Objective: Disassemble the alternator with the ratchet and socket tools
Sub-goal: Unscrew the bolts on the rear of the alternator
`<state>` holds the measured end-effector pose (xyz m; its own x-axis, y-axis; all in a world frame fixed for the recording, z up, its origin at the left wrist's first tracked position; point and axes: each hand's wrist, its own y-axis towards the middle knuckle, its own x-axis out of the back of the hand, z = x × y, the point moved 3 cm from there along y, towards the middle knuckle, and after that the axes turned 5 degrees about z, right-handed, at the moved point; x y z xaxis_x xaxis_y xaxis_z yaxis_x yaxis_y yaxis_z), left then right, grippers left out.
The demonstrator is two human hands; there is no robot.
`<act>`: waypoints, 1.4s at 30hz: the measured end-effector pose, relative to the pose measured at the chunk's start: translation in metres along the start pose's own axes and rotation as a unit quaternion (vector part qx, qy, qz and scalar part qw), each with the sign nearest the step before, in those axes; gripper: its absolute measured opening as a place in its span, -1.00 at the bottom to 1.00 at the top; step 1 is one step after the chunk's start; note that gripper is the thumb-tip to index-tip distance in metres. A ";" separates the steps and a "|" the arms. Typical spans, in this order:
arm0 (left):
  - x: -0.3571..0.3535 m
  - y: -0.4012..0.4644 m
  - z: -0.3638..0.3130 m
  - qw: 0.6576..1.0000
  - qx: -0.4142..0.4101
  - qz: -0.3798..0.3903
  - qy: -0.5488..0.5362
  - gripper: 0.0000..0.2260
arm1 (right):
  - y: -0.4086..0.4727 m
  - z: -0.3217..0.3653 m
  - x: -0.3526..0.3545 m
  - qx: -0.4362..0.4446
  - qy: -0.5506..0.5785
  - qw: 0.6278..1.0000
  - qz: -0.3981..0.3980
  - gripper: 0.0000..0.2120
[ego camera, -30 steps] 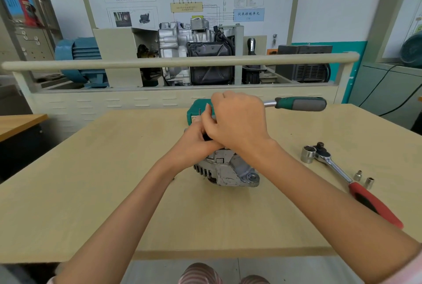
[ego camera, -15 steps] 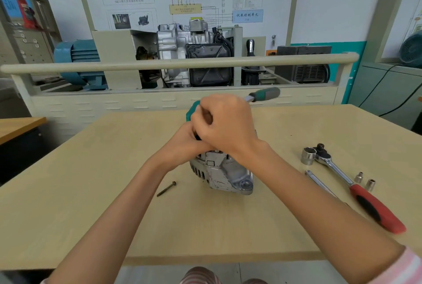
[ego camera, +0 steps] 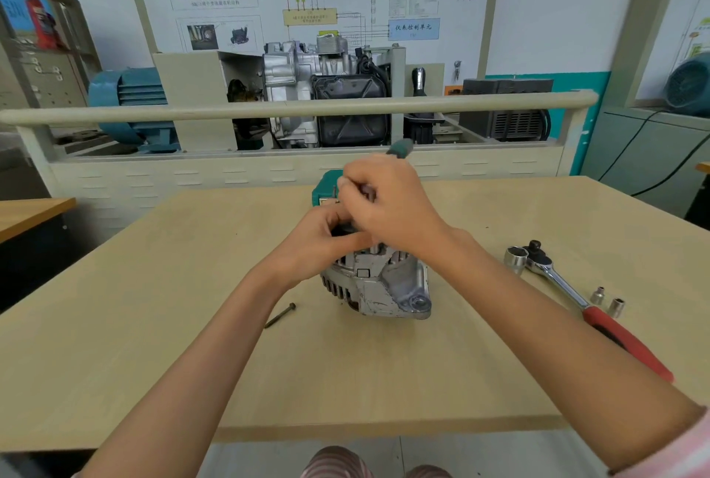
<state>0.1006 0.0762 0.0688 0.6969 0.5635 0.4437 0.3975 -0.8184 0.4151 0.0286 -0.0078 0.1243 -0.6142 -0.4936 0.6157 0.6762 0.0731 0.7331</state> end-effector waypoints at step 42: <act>-0.006 0.000 -0.004 1.000 0.004 -0.027 0.015 -0.87 | -0.003 -0.010 -0.003 -0.158 0.422 0.890 -0.062 -0.69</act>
<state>0.0945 0.0733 0.0693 0.6555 0.6107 0.4442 0.4392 -0.7868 0.4336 0.0326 -0.0151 0.1173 -0.2578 -0.9662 0.0008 0.7875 -0.2096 0.5796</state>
